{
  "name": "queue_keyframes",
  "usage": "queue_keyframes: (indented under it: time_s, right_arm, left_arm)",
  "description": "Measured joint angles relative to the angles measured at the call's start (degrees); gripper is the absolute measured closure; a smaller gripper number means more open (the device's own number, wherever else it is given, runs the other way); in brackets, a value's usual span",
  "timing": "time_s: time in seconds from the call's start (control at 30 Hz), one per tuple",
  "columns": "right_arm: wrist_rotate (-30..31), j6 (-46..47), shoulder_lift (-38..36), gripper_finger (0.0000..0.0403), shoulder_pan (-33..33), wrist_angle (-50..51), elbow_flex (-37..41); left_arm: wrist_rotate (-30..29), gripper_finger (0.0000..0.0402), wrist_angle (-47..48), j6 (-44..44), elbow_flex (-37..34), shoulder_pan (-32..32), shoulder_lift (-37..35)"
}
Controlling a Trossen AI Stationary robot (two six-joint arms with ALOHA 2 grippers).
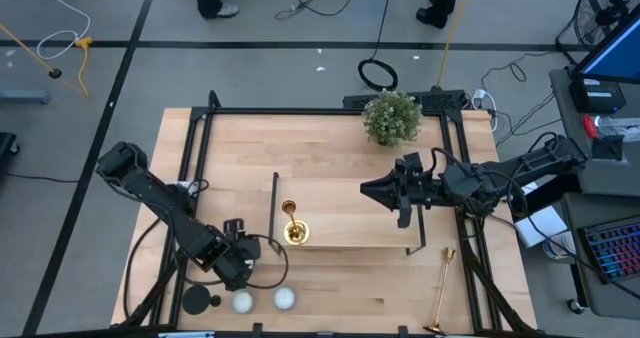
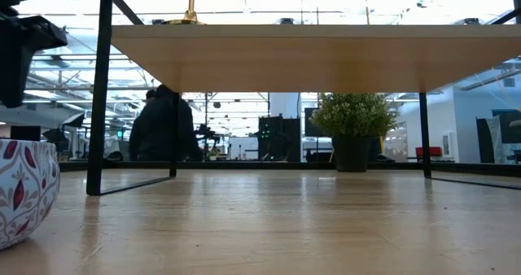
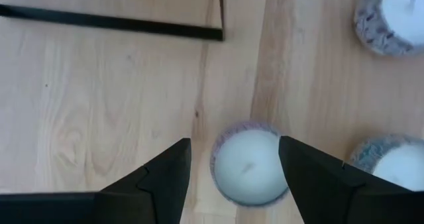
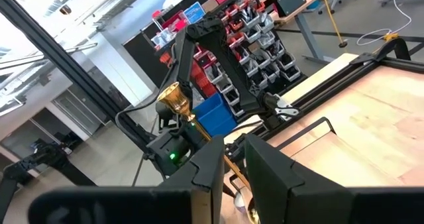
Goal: Pick & Place candle stick holders
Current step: Put the pink scented candle on the shelf
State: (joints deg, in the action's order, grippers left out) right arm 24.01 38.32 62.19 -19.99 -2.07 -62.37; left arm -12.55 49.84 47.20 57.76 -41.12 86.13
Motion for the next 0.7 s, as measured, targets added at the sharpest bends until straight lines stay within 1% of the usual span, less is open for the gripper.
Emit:
queue_keyframes:
  time_s: [0.1, 0.2, 0.3, 0.4, 0.57, 0.7]
  right_arm:
    - [-0.01, 0.01, -0.01, 0.0342, -0.02, 0.17, 0.0]
    - [-0.02, 0.01, 0.0, 0.0342, -0.02, 0.17, 0.0]
    - [-0.02, 0.01, 0.0, 0.0342, -0.02, 0.17, 0.0]
    - [-0.03, 0.02, 0.0, 0.0342, -0.02, 0.17, 0.0]
    - [-0.03, 0.03, -0.01, 0.0342, 0.0, 0.17, 0.0]
    - [-0.04, 0.03, 0.0, 0.0342, 0.0, 0.17, 0.0]
  left_arm:
    - [-0.47, 0.0166, -0.06, 0.47, 0.0, 0.1, 0.0]
    - [-0.46, 0.0167, -0.04, 2.94, 0.0, 0.28, 0.0]
    - [1.08, 0.0164, 0.22, 8.16, 0.0, 0.28, 0.0]
    - [1.83, 0.0154, 1.12, 8.61, 0.0, 0.28, 0.01]
    - [2.01, 0.0111, 5.8, 9.25, 0.0, 0.5, 0.02]
    - [4.94, 0.0064, 7.14, 12.12, -0.02, 2.01, 0.02]
